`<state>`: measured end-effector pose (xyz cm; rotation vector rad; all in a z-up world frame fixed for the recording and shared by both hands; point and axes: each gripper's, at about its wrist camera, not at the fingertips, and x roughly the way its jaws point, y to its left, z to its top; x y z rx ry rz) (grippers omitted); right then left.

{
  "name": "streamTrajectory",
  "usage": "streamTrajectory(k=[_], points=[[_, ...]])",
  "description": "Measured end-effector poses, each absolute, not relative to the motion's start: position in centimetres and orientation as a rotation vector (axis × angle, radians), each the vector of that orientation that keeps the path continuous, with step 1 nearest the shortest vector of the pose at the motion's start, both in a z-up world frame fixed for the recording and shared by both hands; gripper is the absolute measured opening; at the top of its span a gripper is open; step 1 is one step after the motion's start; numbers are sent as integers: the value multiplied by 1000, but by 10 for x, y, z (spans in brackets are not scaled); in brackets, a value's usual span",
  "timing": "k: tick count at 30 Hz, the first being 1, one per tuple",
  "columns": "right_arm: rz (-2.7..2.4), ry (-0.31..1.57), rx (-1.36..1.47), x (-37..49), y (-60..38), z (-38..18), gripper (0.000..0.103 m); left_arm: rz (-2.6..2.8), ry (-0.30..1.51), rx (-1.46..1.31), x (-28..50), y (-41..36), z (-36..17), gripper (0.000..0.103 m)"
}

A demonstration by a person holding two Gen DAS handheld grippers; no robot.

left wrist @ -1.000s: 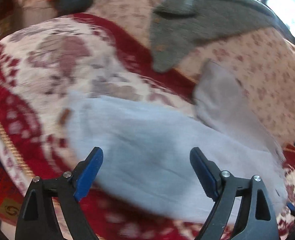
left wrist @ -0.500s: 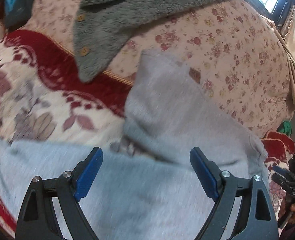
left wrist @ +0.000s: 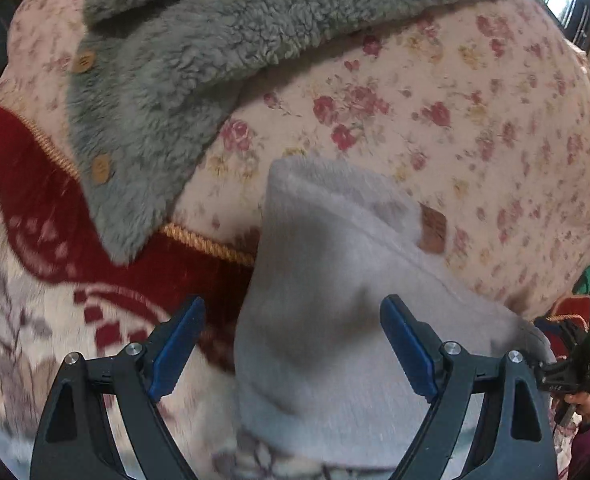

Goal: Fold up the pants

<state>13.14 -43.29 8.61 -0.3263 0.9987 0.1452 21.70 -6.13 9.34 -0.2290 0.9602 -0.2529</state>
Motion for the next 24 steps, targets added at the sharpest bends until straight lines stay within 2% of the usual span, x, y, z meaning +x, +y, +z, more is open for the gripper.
streamTrajectory(k=[9, 10, 11, 13, 15, 17, 18, 19, 22, 24], points=[[177, 1017, -442, 160, -420, 71, 91, -285, 935, -327, 279, -61, 85, 91], [183, 1023, -450, 161, -418, 70, 86, -281, 931, -339, 283, -60, 85, 91], [190, 1031, -466, 162, -413, 68, 76, -273, 932, -355, 290, -58, 86, 91], [198, 1040, -501, 162, -405, 66, 73, -269, 924, -374, 296, -57, 87, 91], [203, 1046, -502, 163, -401, 65, 65, -285, 956, -354, 303, -61, 82, 91], [176, 1051, -527, 164, -399, 63, 30, -286, 1002, -334, 310, -66, 73, 91], [158, 1053, -535, 164, -399, 63, 23, -282, 1017, -326, 312, -68, 68, 80], [152, 1052, -532, 163, -399, 65, 15, -288, 1019, -324, 311, -70, 66, 53], [144, 1025, -543, 155, -394, 77, 12, -272, 996, -257, 301, -77, 69, 32], [123, 1002, -559, 147, -389, 88, 12, -270, 975, -231, 288, -79, 76, 24]])
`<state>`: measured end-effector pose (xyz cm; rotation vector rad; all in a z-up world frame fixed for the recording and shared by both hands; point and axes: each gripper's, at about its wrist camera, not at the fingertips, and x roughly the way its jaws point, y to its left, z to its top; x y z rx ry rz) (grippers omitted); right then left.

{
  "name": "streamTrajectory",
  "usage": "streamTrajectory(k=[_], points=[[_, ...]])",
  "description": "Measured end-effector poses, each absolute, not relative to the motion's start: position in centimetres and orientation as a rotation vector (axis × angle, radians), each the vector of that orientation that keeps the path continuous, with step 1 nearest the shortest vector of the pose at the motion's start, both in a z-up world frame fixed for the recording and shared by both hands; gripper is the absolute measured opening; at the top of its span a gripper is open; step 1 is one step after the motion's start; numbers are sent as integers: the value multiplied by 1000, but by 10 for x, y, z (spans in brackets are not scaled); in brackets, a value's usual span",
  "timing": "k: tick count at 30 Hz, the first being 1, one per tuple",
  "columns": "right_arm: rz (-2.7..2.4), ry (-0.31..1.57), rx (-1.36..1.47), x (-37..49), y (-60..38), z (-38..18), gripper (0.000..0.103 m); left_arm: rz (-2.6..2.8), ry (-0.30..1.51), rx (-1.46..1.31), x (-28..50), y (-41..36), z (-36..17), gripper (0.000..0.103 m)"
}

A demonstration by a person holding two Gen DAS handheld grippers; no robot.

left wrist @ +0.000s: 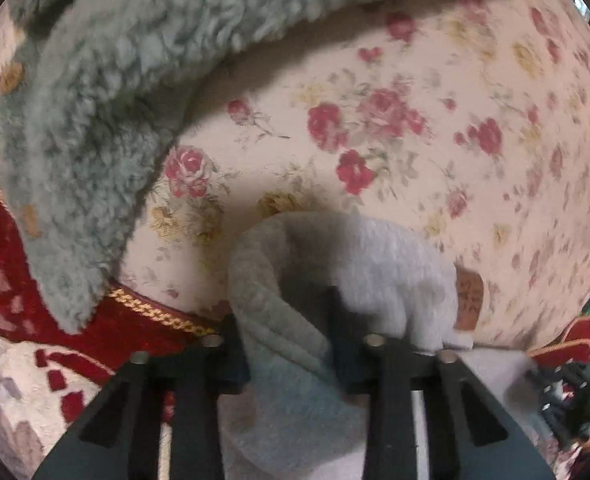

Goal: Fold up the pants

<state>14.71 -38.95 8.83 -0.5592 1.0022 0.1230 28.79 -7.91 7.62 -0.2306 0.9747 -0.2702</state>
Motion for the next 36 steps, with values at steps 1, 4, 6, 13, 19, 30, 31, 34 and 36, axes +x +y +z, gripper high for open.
streamTrajectory(k=[1, 4, 6, 13, 19, 30, 31, 34, 36], points=[[114, 991, -560, 142, -387, 96, 11, -275, 959, -240, 282, -76, 82, 22], [92, 945, -570, 124, -377, 124, 11, -289, 918, -269, 264, -64, 104, 19], [69, 912, -583, 112, -368, 144, 11, -297, 894, -269, 248, -58, 120, 19], [18, 841, -548, 63, -358, 205, 11, -290, 838, -318, 201, -34, 166, 19], [-6, 755, -548, 2, -353, 224, 0, -315, 814, -348, 145, -16, 185, 19], [148, 940, 84, -50, -396, 191, 5, -386, 784, -400, 48, 12, 165, 19], [149, 941, 168, -53, -402, 182, 5, -383, 786, -396, 45, 12, 162, 19], [171, 943, 449, -68, -427, 147, 6, -382, 803, -401, 38, 15, 152, 19], [166, 965, 567, -78, -436, 125, 8, -372, 817, -405, 38, 17, 144, 18]])
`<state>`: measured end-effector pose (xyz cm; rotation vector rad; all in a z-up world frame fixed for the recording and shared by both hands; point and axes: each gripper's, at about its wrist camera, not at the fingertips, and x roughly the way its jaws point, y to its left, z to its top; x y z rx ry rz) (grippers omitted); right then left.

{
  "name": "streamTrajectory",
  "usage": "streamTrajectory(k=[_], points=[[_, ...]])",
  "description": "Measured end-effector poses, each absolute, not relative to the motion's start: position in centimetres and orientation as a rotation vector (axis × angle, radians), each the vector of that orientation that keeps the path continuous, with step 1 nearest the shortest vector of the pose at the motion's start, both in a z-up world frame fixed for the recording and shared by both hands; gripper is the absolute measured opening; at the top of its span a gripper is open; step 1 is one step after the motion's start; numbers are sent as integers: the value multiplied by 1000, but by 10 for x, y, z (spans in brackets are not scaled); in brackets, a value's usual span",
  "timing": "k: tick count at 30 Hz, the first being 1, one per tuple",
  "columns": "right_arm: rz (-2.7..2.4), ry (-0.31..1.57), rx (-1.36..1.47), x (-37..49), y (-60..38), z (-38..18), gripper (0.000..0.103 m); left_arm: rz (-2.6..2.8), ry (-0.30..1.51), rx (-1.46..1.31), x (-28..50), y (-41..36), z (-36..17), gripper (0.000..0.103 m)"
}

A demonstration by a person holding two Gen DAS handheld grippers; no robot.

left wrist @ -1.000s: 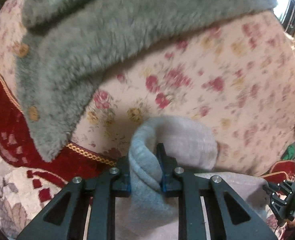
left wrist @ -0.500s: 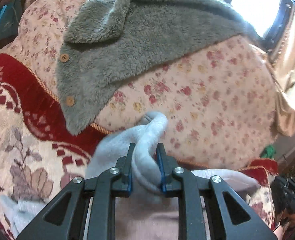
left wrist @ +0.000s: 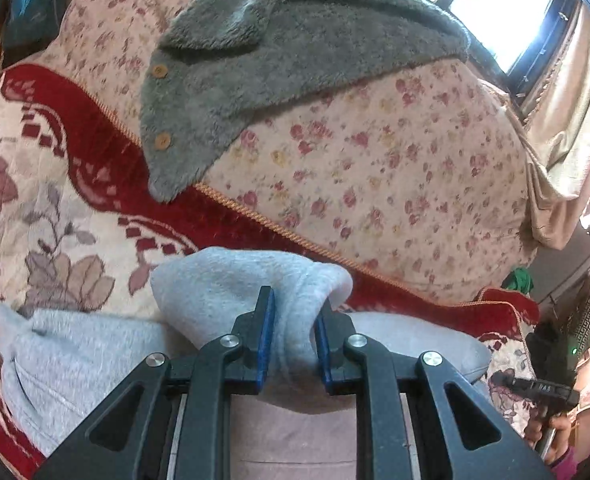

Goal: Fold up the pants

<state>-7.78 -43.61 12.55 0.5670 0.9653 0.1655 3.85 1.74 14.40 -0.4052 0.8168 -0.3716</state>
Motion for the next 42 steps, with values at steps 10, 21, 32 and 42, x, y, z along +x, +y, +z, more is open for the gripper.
streamTrajectory(k=[10, 21, 32, 42], points=[[119, 960, 939, -79, -461, 65, 96, -345, 847, -414, 40, 26, 125, 17], [63, 835, 1183, -61, -498, 32, 16, -343, 856, -433, 48, 22, 125, 17], [233, 613, 868, -100, -467, 180, 15, -383, 700, -492, 30, 49, 183, 17], [188, 799, 737, -179, -414, 116, 15, -349, 733, -517, -42, 101, 117, 15]])
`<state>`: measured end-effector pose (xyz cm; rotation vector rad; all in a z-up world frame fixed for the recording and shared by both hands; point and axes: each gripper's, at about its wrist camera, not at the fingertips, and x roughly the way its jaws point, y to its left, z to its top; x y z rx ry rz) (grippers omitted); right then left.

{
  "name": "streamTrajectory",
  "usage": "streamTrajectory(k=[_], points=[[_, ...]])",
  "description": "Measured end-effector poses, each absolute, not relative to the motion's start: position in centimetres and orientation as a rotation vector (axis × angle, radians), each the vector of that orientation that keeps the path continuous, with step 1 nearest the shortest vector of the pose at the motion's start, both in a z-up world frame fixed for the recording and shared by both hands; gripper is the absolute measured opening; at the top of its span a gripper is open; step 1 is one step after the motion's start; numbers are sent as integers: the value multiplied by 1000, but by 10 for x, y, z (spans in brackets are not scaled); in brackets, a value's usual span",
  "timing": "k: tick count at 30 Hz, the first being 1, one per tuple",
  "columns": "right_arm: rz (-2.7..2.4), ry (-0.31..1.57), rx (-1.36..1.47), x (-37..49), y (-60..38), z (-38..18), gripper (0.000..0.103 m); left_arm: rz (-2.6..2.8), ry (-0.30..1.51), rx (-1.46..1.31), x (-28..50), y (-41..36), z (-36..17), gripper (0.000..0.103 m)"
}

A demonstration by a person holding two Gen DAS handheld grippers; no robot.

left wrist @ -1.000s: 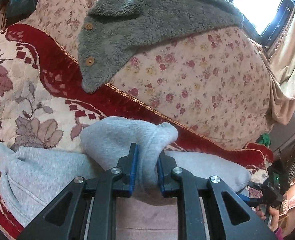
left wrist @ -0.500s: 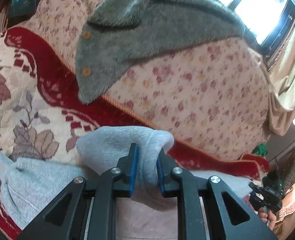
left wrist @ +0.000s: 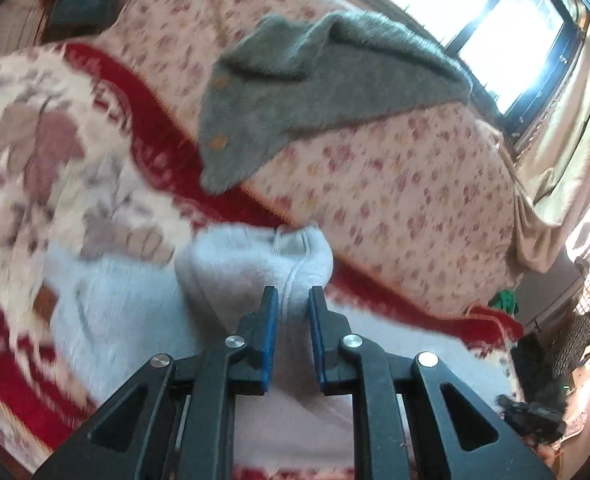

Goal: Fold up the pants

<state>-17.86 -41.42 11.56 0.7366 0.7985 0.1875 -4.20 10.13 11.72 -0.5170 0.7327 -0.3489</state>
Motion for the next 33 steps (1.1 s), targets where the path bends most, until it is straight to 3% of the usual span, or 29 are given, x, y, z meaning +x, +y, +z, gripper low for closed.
streamTrajectory(k=[6, 15, 24, 26, 28, 30, 33], points=[[82, 919, 823, -187, -431, 40, 15, -307, 765, -479, -71, 103, 83, 15], [101, 904, 725, -188, -426, 61, 15, -266, 816, -479, -94, 99, 51, 15], [94, 803, 721, -195, -443, 96, 13, -314, 787, -463, -107, 74, 59, 17], [87, 835, 695, -194, -439, 92, 13, -310, 765, -425, -114, 69, 65, 33], [63, 878, 670, -195, -436, 81, 13, -295, 736, -388, -121, 63, 72, 76], [36, 911, 688, -197, -441, 64, 13, -283, 695, -347, -127, 55, 81, 89], [21, 932, 717, -194, -446, 49, 13, -236, 678, -202, -126, 34, 88, 90]])
